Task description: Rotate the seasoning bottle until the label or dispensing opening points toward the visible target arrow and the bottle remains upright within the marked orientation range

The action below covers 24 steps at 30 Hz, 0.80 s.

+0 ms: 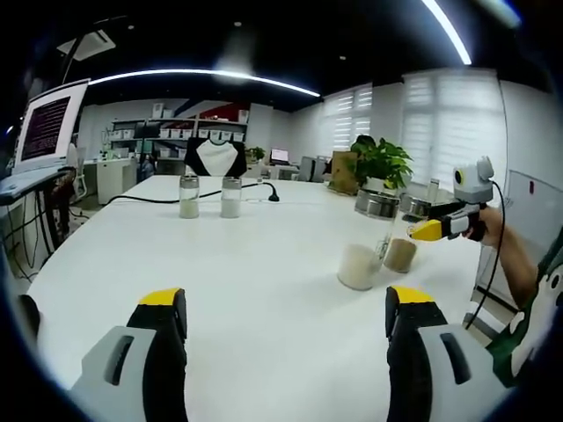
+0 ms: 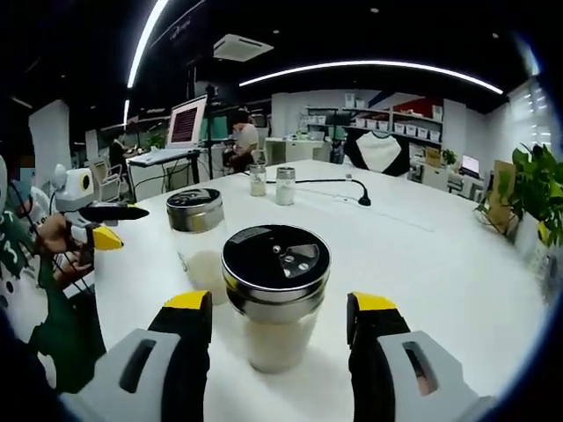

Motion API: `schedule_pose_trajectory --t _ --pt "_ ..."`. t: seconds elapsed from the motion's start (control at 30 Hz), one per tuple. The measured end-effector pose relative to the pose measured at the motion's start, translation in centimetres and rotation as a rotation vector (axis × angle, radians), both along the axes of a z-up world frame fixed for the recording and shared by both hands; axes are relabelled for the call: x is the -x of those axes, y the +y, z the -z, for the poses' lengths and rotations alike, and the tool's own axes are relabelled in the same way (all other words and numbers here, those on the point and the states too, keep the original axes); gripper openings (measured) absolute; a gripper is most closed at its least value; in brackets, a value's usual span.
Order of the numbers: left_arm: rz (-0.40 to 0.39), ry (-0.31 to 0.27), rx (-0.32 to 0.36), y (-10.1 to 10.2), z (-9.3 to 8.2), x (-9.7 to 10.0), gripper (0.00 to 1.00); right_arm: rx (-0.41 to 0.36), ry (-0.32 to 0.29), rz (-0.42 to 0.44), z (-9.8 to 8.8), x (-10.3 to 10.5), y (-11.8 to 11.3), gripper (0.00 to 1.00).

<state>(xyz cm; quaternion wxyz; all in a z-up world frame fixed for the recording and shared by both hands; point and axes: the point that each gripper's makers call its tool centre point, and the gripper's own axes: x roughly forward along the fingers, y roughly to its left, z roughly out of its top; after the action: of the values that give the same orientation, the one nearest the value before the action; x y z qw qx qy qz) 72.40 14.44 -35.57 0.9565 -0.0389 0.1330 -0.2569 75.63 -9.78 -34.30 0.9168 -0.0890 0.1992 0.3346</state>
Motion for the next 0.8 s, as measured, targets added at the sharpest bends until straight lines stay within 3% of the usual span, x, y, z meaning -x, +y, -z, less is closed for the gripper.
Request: schedule_pose_trajectory --t 0.17,0.3,0.43,0.67,0.8 --pt "-0.001 0.001 0.003 0.06 0.00 0.00 0.99 -0.025 0.032 -0.054 0.25 -0.16 0.32 0.62" --pt "-0.001 0.001 0.006 0.14 -0.05 -0.03 0.99 0.024 0.019 -0.088 0.62 -0.31 0.16 0.62" --pt "-0.006 0.005 0.008 0.30 0.06 -0.09 0.98 -0.026 0.025 -0.121 0.54 -0.27 0.71 0.61" --pt "-0.005 0.007 0.007 0.30 0.18 -0.08 0.98 -0.055 0.048 -0.140 1.09 -0.26 0.94 0.52" --pt "-0.001 0.006 0.009 0.15 0.17 -0.07 0.98 -0.058 0.040 -0.145 1.17 -0.28 0.94 0.42"
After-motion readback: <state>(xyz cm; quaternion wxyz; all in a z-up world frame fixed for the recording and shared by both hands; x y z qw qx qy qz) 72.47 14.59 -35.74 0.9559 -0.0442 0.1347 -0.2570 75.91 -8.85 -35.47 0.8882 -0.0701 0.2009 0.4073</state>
